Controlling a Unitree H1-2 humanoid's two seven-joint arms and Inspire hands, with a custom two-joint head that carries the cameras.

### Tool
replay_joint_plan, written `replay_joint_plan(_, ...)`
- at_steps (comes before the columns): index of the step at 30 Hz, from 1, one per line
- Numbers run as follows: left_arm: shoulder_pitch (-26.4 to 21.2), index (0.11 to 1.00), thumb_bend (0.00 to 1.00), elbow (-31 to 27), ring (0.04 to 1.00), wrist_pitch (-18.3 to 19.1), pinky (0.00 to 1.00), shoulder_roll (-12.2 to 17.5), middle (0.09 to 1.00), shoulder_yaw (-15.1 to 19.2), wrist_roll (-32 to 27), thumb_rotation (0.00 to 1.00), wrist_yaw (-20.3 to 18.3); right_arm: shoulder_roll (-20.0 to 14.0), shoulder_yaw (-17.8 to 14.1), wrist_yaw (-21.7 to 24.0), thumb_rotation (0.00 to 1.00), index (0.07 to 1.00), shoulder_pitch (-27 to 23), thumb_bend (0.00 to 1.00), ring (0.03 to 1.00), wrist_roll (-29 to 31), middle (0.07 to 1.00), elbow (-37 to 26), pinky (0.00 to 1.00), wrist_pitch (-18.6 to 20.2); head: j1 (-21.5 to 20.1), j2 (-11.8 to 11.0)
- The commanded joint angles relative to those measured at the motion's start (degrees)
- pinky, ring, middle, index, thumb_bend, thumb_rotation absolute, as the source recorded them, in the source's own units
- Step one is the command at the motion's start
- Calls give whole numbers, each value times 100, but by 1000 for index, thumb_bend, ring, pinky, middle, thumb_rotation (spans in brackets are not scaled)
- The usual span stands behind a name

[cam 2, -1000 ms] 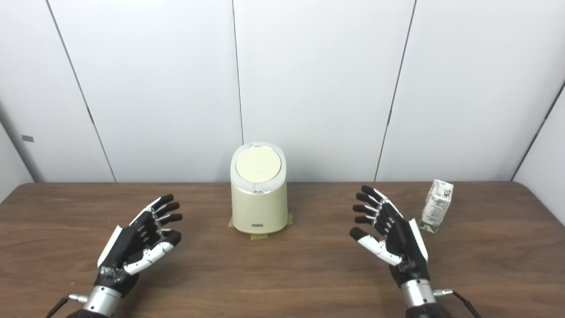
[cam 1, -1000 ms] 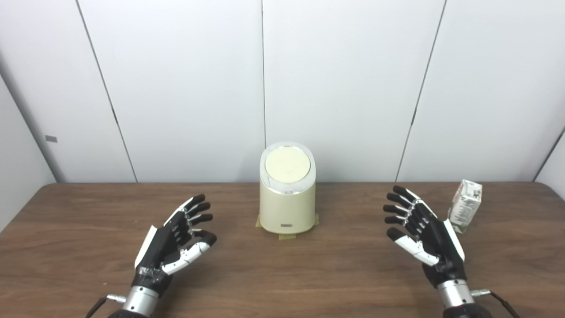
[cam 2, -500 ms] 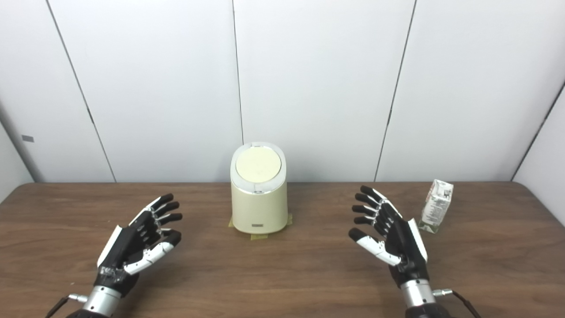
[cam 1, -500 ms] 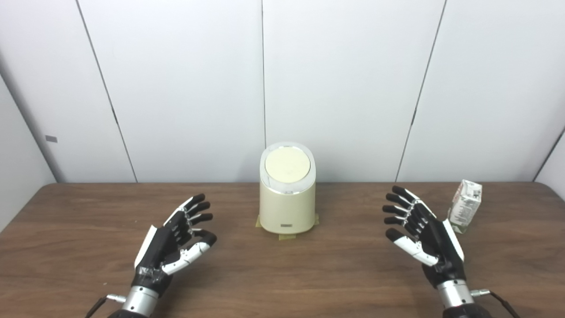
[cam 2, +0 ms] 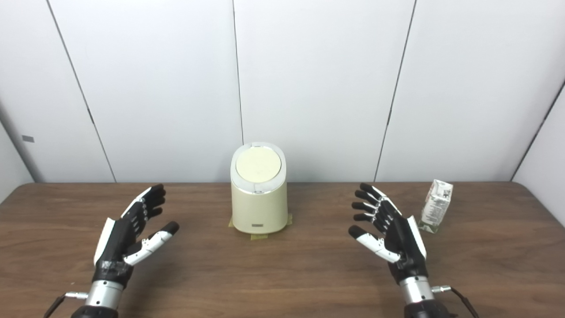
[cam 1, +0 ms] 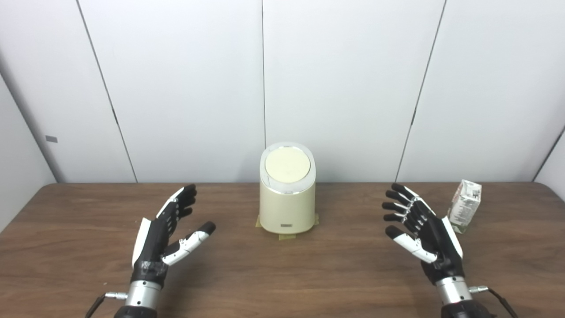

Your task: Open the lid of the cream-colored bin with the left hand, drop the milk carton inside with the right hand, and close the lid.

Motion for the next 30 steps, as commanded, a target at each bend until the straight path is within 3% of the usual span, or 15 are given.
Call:
replay_joint_plan(1,-570,931,863,-219,907,103,860,71,916,-1,-147,413,-13,19,-2,18,468,828,-51,715,744,83,811,52,648,-218,9,-20)
replay_joint_plan(5,-1017,939,814,-218,906,463,829,36,914,-52,-97,366,26,15,4,5,483,827,-111,733,741,60,811,137,640,-244,26,-42)
replay_joint_plan(12,-1826,934,852,1,910,1044,816,-31,913,-377,601,349,280,0,0,4,476,826,-157,713,747,52,814,263,652,-351,45,-81)
replay_joint_plan(20,-2494,924,867,741,915,1036,807,-106,904,-641,1066,339,610,43,30,-34,484,826,-104,714,749,0,816,26,651,-206,10,-45)
replay_joint_plan(23,-2648,938,942,1073,925,897,823,-111,923,-734,1262,308,799,65,29,-33,477,822,-106,716,748,22,815,35,650,-247,-21,-27)
replay_joint_plan(26,-2778,956,980,1304,930,967,825,-57,936,-918,1599,309,959,69,22,-16,473,824,-118,714,750,55,815,84,653,-314,-65,-11)
replay_joint_plan(30,-2940,960,982,1596,927,1076,811,-52,943,-1081,1872,282,1104,122,32,-64,464,825,-55,704,748,32,809,-130,656,-114,-99,16)
